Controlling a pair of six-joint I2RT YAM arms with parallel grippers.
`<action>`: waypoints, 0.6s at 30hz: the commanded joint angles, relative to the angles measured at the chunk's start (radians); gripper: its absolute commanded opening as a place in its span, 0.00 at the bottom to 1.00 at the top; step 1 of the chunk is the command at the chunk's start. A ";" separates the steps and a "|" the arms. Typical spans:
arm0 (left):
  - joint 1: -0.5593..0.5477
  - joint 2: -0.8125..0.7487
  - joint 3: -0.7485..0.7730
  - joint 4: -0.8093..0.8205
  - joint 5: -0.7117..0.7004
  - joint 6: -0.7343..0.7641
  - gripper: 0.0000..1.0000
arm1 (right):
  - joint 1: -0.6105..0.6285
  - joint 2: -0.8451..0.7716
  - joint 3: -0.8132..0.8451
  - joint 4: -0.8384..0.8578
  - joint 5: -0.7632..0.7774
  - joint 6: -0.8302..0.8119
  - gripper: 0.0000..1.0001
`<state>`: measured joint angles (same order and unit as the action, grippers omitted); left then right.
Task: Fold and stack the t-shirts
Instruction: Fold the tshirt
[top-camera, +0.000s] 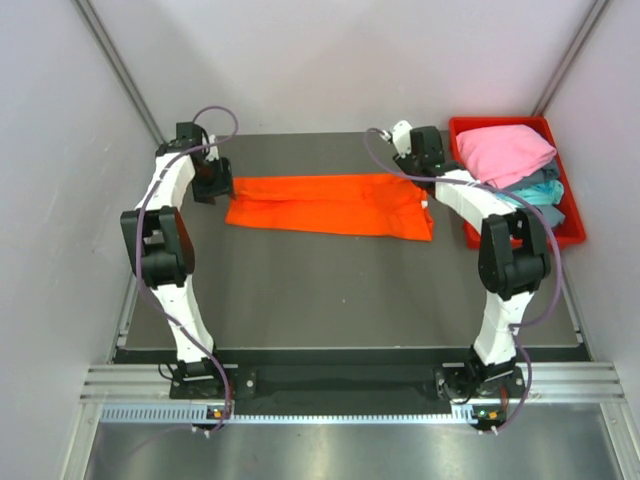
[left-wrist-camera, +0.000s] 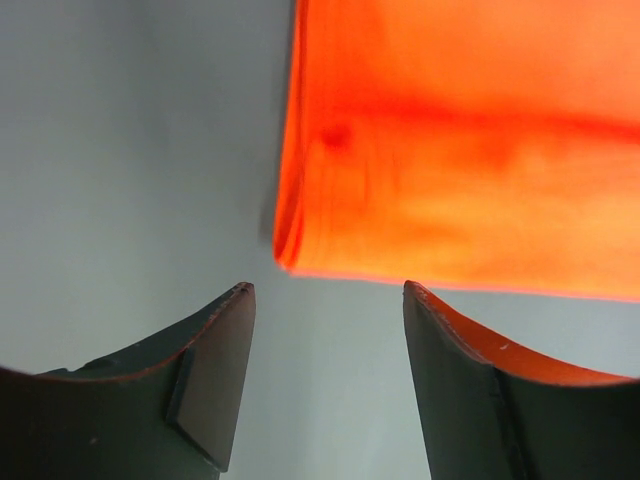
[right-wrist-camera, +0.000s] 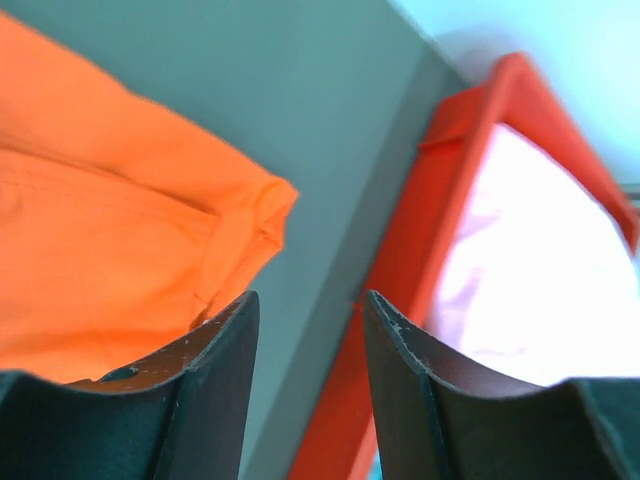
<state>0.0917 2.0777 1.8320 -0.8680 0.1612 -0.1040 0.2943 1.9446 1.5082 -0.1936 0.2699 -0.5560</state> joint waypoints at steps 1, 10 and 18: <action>-0.001 -0.110 -0.074 0.015 0.026 -0.010 0.66 | 0.005 -0.168 -0.017 0.017 0.003 0.054 0.46; -0.003 -0.036 -0.172 0.024 0.028 -0.031 0.66 | 0.016 -0.213 -0.170 -0.145 -0.222 0.192 0.45; -0.003 0.067 -0.085 0.034 -0.005 -0.022 0.65 | 0.014 -0.139 -0.223 -0.167 -0.265 0.212 0.40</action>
<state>0.0906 2.1304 1.6871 -0.8600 0.1688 -0.1265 0.3042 1.7813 1.2808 -0.3626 0.0422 -0.3729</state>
